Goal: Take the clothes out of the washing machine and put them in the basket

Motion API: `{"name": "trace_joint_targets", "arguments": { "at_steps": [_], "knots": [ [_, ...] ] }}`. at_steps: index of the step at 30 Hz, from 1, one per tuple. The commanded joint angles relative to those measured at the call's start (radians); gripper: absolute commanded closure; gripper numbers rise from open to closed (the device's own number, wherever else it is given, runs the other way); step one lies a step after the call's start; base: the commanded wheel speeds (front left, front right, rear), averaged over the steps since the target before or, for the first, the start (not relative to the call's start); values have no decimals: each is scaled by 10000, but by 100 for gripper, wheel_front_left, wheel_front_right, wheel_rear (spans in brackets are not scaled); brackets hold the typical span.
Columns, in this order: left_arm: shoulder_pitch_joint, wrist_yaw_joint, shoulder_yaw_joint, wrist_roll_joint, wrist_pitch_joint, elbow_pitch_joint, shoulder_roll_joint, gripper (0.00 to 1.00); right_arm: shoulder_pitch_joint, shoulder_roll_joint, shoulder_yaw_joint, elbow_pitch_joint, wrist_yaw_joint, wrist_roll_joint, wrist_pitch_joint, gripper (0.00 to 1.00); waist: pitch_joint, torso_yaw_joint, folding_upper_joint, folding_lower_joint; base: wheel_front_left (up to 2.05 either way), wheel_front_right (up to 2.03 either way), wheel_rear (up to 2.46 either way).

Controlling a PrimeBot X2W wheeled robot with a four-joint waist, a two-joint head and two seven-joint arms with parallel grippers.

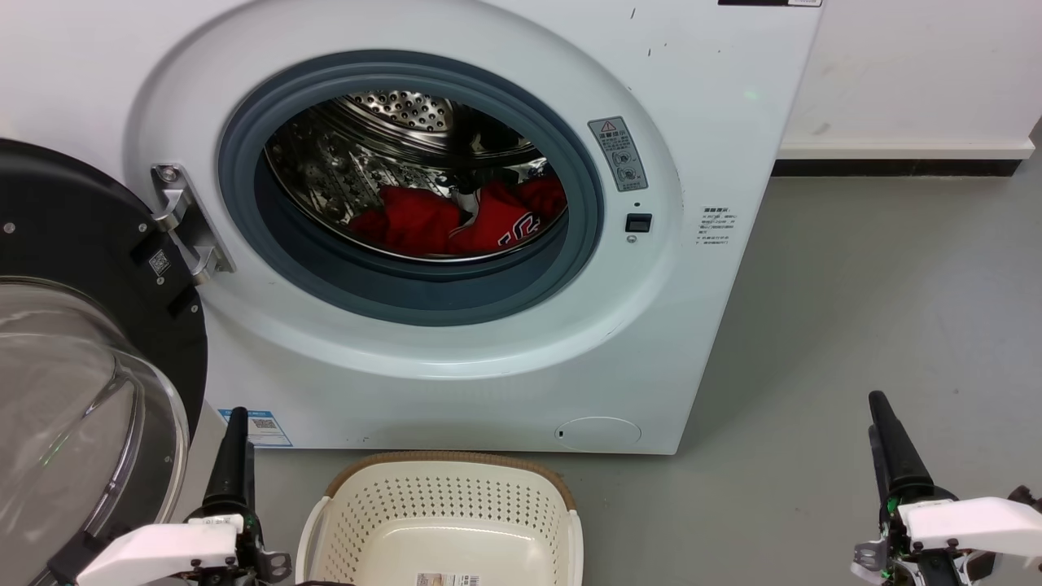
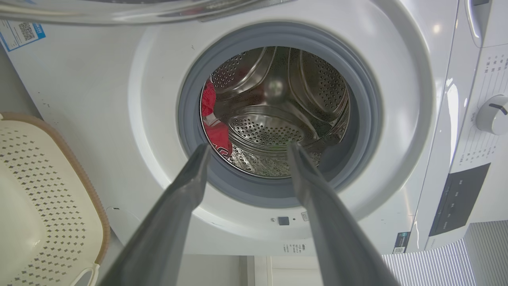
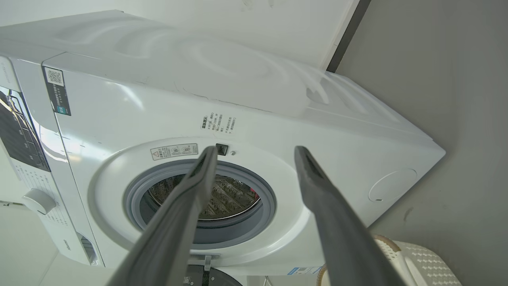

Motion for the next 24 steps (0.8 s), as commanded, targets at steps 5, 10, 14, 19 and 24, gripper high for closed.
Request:
{"name": "trace_joint_targets", "arguments": {
  "at_steps": [5, 10, 14, 19, 24],
  "knots": [
    [-68, -14, 287, 786, -245, -483, 21, 0, -209, -56, -88, -588, 0, -1723, -252, 0, -2, 12, 0, 0, 0, 0, 0],
    [-46, 62, 558, 1764, -440, -731, 22, 0, -187, -62, 52, -1281, 0, -3817, -449, 0, 7, 22, 0, 0, 0, 0, 0],
    [-12, 191, 604, 2615, -584, -1086, 24, 0, -171, -66, 172, -1878, 0, -5505, -599, 0, 20, 30, 0, 0, 0, 0, 0],
    [75, 512, 553, 3623, -763, -1722, 25, 0, -121, -71, 357, -2444, 0, -6708, -773, 0, 34, 41, 0, 0, 0, 0, 0],
    [279, 563, 148, 4732, -928, -2195, 26, 0, -66, -76, 461, -2832, 0, -7661, -944, 0, 31, 55, 0, 0, 0, 0, 0]
  ]
}}
